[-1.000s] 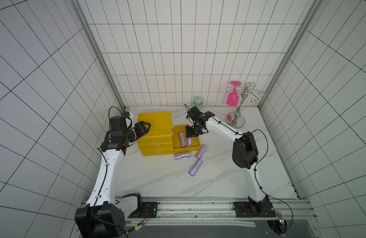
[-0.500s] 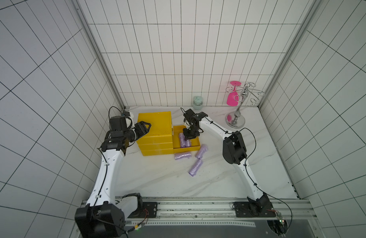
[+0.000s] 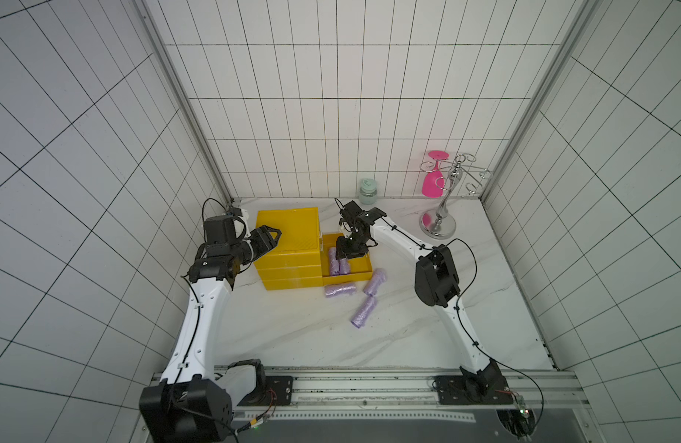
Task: Sort the rolls of trash bags by color and place them into the drawer
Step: Place the roll of trash bags in the drawer, then pick up the roll of trash bags from the center of the board.
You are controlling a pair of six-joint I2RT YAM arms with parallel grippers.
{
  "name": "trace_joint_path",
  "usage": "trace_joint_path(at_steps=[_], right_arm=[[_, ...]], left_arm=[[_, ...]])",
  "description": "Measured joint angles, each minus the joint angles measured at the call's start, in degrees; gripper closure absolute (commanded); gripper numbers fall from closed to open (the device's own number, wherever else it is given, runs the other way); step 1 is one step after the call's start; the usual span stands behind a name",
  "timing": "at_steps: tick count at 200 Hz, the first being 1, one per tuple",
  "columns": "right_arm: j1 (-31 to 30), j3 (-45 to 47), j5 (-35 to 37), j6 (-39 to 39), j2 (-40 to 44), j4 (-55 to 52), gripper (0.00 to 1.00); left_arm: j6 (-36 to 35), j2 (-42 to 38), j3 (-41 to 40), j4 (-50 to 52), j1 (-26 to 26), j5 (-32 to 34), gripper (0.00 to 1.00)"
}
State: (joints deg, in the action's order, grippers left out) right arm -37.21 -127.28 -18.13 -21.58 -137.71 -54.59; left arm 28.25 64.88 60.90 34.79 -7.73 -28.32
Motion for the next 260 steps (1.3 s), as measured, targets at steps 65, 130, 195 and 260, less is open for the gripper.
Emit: trace_joint_path(at_steps=[65, 130, 195, 260], right_arm=[[0.02, 11.08, 3.65, -0.35, 19.85, 4.31, 0.51], [-0.02, 39.23, 4.68, -5.35, 37.86, 13.07, 0.55], [-5.90, 61.51, 4.22, -15.47, 47.58, 22.53, 0.55], [-11.30, 71.80, 4.24, -22.14, 47.60, 30.03, 0.49]], left_arm=[[-0.02, 0.00, -0.07, -0.11, 0.00, -0.02, 0.35], [0.00, -0.90, -0.76, -0.28, 0.00, -0.02, 0.35], [0.00, -1.38, -1.14, -0.35, 0.00, 0.04, 0.35], [0.00, -1.40, -1.14, -0.33, 0.00, 0.07, 0.35]])
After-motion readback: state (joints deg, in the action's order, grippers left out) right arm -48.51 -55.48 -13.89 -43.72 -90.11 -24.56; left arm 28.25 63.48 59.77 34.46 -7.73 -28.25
